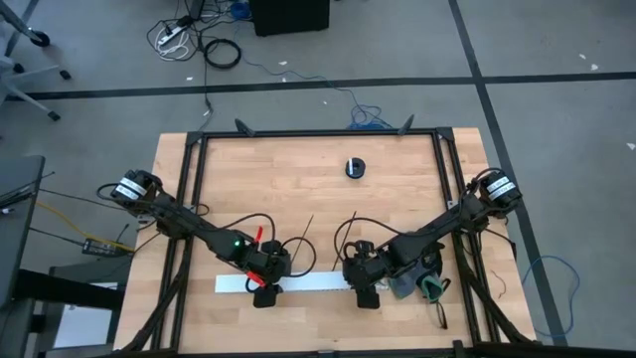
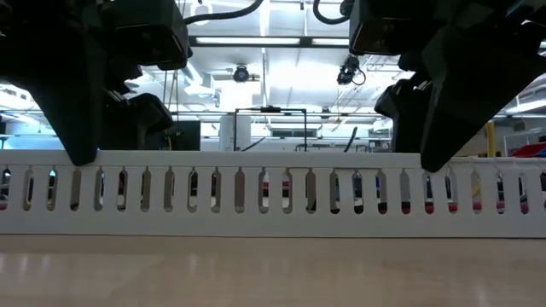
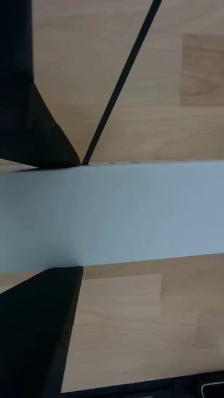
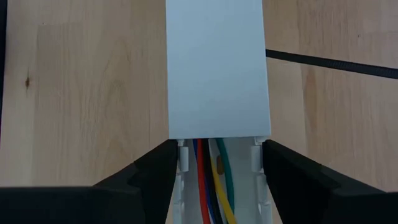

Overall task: Ziptie cables
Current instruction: Close the white cable duct

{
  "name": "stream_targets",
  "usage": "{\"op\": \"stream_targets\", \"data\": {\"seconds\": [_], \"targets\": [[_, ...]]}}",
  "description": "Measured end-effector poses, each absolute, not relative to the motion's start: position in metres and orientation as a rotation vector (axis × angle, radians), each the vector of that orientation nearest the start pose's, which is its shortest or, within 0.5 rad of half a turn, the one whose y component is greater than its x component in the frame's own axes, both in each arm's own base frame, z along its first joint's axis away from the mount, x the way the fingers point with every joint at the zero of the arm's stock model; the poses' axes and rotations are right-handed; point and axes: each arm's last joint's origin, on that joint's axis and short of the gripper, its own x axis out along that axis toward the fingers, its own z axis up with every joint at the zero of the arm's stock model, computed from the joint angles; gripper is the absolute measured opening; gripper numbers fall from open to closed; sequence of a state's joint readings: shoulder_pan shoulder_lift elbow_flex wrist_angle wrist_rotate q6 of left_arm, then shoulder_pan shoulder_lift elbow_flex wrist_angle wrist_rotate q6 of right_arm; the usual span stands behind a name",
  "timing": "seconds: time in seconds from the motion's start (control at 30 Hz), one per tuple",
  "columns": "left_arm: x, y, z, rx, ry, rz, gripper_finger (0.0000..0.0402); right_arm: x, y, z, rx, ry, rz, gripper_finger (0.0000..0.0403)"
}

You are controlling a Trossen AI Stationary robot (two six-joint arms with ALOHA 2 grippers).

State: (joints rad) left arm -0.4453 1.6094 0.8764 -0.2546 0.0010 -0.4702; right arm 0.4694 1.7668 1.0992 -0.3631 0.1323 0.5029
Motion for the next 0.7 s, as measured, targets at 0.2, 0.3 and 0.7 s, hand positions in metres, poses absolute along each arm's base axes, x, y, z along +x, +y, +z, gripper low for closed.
{"op": "stream_targets", "data": {"seconds": [0.2, 0.3, 0.7], "targets": [[0.2809, -0.134, 0.1608, -0.223, 1.038, -0.19, 0.0241, 0.3141, 0.1547, 0.1751, 0.15, 1.038, 0.057, 0.0222], [0.2832, -0.1353, 0.1576, -0.23, 1.037, -0.196, 0.0241, 0.3136, 0.1547, 0.1751, 0.149, 1.043, 0.062, 0.0222], [0.284, -0.1341, 0.1565, -0.255, 1.05, -0.167, 0.0241, 0.3112, 0.1536, 0.1742, 0.233, 1.092, 0.031, 0.0234]]}}
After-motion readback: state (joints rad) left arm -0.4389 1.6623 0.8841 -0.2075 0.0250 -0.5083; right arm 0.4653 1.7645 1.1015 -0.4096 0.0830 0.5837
